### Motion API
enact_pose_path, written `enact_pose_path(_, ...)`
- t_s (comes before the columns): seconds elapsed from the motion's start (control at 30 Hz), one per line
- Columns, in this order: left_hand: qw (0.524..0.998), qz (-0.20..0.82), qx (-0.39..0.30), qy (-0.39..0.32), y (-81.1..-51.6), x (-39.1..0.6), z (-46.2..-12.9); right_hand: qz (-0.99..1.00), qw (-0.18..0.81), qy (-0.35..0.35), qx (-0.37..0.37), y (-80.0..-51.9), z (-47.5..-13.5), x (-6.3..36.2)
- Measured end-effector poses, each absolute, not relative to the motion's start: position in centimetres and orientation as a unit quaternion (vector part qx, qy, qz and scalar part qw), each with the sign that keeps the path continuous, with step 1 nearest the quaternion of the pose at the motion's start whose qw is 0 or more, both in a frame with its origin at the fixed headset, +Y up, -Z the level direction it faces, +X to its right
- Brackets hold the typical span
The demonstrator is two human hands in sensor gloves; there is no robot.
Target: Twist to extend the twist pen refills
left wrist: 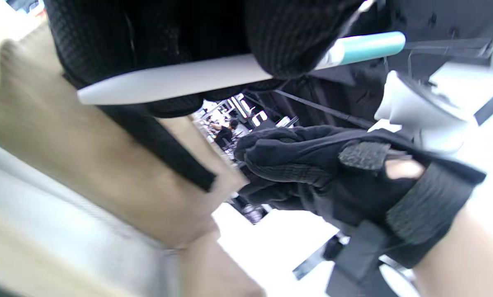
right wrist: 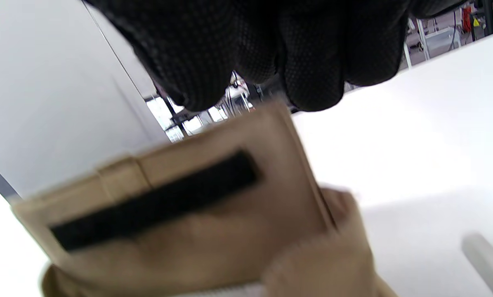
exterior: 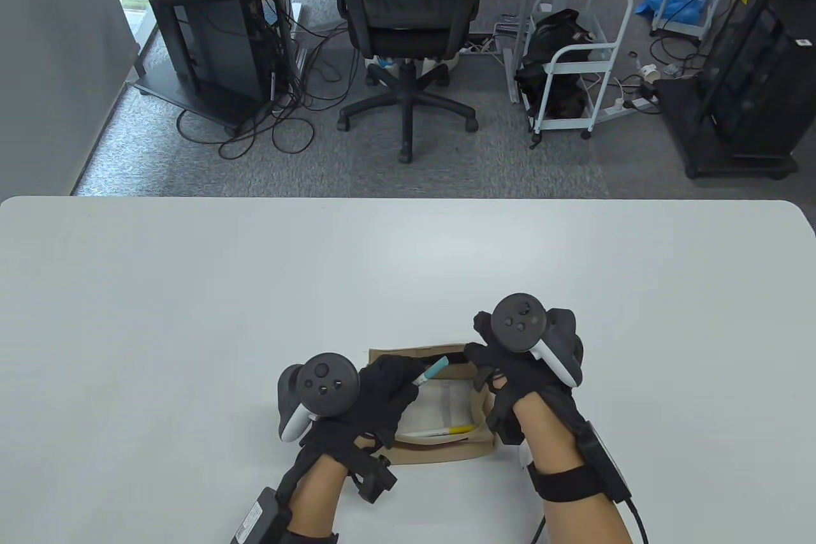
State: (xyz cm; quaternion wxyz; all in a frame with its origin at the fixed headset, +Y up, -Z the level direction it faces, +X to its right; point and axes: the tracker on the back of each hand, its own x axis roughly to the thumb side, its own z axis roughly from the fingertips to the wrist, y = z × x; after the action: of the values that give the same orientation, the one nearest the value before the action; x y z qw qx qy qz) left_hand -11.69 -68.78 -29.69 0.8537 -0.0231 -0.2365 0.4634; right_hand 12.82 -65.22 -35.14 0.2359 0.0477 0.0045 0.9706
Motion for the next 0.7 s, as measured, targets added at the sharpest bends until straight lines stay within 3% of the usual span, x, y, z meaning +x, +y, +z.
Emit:
enact_pose_path(0.27, 0.747, 0.593, -0.046, -0.299, -68.4, -11.5, -29.3, 0.914, 0.370, -0.065, 0.149, -59.4, -31.7, 13.1)
enact_pose_path(0.43, 0.702, 0.637, -0.075, -0.310, -68.9, -11.2, -29.4, 0.814, 0.508, 0.004, 0.281, -58.2, -30.7, 12.5)
enact_pose_path(0.7, 0.687, 0.642, -0.102, -0.325, -69.5, -10.5, -29.4, 0.731, 0.561, 0.114, 0.371, -59.7, -31.5, 10.8)
